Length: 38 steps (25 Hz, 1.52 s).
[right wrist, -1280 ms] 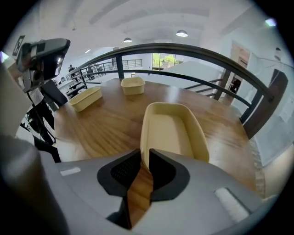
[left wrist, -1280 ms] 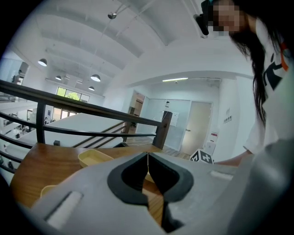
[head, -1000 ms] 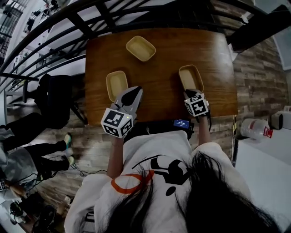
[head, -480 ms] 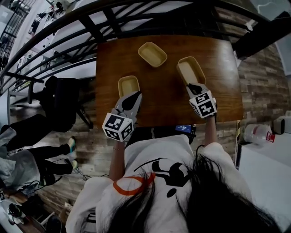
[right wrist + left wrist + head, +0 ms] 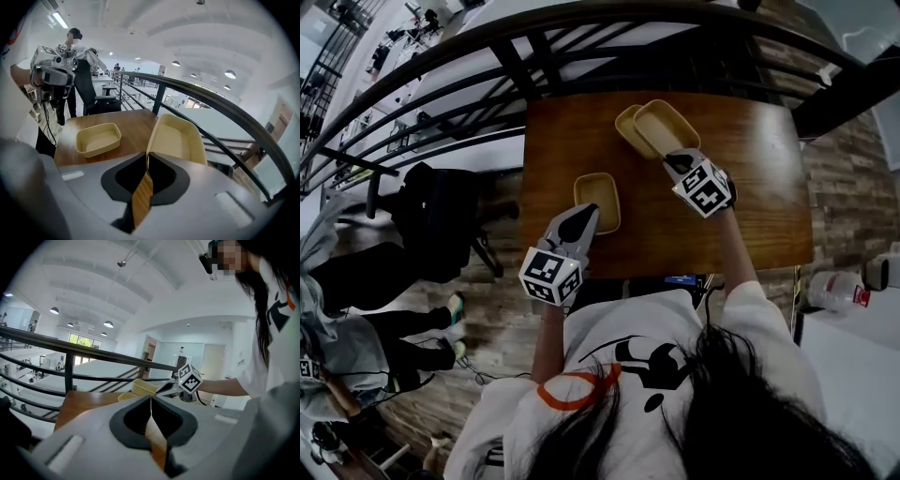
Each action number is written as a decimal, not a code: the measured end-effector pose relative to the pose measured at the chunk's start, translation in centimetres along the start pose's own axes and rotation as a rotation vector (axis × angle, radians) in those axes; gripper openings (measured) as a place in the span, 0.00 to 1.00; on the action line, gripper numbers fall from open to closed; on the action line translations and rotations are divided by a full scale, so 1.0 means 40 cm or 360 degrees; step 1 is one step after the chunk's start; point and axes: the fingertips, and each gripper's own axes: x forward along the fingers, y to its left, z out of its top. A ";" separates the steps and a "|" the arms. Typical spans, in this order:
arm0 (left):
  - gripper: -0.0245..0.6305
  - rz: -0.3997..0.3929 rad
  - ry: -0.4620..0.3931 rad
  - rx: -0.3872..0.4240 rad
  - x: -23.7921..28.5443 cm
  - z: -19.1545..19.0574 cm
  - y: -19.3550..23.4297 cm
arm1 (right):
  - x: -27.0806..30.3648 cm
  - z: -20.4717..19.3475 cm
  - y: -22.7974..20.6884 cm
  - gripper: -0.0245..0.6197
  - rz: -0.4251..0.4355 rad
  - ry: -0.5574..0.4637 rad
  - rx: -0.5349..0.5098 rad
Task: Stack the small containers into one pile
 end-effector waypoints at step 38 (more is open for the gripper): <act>0.04 0.0176 -0.0054 -0.0066 -0.112 -0.007 0.141 | 0.232 -0.029 -0.001 0.32 0.0155 0.0215 0.0158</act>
